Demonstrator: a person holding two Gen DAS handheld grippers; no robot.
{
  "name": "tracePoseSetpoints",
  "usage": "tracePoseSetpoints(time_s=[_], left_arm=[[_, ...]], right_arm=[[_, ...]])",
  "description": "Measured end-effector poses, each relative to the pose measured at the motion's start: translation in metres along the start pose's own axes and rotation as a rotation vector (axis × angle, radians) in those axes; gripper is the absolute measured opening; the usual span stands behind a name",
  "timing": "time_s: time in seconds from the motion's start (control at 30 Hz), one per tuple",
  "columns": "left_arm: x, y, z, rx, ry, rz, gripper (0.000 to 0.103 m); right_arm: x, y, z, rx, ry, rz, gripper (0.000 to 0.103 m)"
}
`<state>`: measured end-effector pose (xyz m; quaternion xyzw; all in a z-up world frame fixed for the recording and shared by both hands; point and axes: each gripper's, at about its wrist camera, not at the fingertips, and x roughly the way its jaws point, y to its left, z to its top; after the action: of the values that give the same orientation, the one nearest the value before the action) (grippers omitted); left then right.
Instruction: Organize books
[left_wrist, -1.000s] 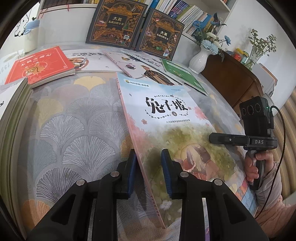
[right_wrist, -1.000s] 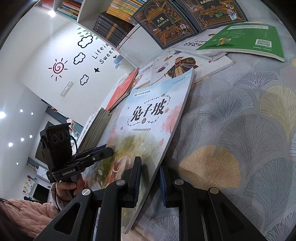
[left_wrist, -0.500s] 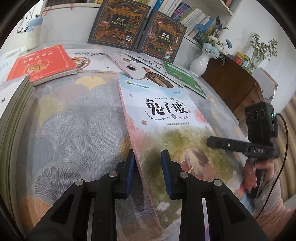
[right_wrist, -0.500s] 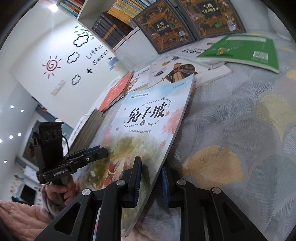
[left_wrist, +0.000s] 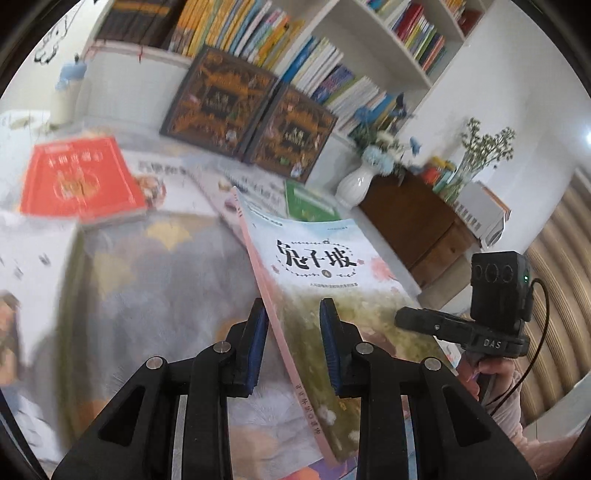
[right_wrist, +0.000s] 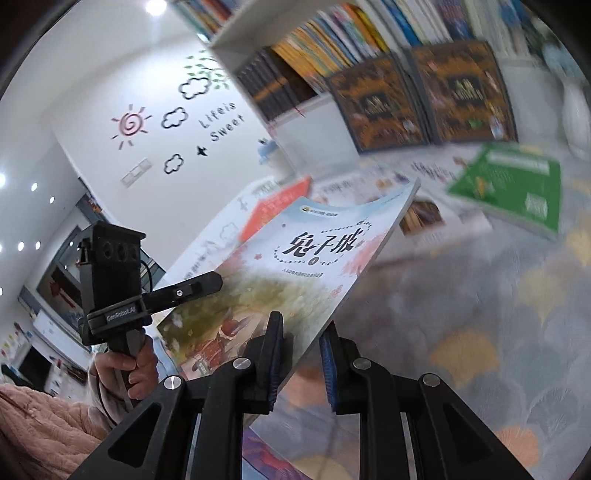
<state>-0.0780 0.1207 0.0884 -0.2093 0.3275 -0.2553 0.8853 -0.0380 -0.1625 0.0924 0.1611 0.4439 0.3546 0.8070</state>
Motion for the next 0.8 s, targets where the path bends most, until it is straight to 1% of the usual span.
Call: tracePoseSetpoints(time_s=[0.1,0.27,0.4,0.5,0.67,0.8], left_arm=[[-0.022,0.004,0.014,0.023,-0.038,0.028,0.025],[-0.07,0.027,0.034,0.014,-0.12,0.063,0.025],[-0.106,0.055,0.04,0.017,-0.14,0.157,0.025],[-0.127,0.08,0.036,-0.018,-0.139,0.213,0.026],[-0.151,0.119,0.018,-0.08,-0.139,0.298,0.026],[-0.157,0.143,0.003,-0.128,-0.124,0.323,0.026]], right_arm=[[0.007,0.026,0.018,-0.059,-0.013,0.008,0.019],[0.033,0.073,0.043,-0.141,-0.026,0.051,0.02],[0.069,0.114,0.057,-0.201,-0.009,0.102,0.02],[0.103,0.14,0.056,-0.239,0.032,0.134,0.02],[0.154,0.163,0.045,-0.252,0.108,0.17,0.02],[0.185,0.171,0.033,-0.235,0.161,0.182,0.02]])
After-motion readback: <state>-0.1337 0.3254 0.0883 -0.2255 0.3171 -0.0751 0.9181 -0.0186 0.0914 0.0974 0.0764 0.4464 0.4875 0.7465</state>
